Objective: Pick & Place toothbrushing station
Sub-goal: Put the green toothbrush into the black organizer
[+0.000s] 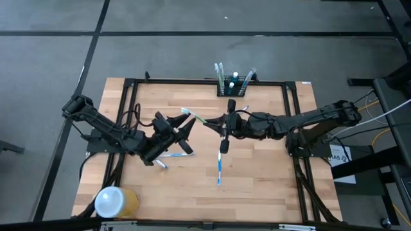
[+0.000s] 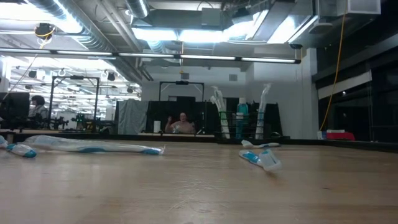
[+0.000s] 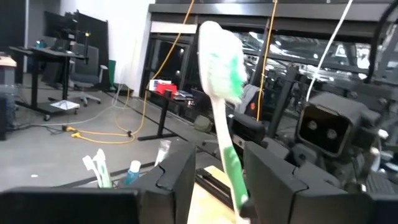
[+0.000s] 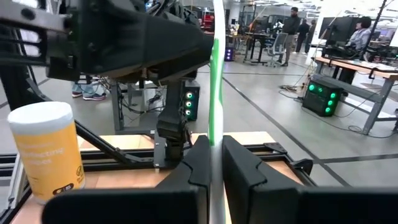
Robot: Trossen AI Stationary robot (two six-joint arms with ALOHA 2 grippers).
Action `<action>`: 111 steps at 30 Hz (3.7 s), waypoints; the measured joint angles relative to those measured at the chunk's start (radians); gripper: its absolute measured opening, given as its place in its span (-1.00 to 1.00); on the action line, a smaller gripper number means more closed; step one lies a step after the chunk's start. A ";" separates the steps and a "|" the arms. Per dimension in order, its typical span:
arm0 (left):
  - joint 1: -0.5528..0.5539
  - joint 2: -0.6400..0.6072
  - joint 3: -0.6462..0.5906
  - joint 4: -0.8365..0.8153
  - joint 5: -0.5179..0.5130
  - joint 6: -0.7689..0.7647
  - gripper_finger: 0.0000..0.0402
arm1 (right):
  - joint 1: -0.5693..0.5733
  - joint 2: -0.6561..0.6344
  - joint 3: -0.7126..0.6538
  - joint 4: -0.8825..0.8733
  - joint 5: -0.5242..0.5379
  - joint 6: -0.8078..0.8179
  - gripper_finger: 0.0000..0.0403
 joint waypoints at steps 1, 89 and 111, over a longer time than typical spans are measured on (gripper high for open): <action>0.005 0.000 0.000 0.006 0.002 0.001 -0.36 | 0.000 0.000 0.000 -0.001 0.000 0.000 -0.90; 0.415 -0.031 0.000 -0.135 0.692 0.000 -0.98 | 0.459 -0.276 -0.002 -0.759 0.305 0.582 -0.11; 0.885 0.517 0.004 0.408 0.999 0.148 -0.98 | 0.779 -0.312 -0.002 -1.112 0.565 0.892 -0.14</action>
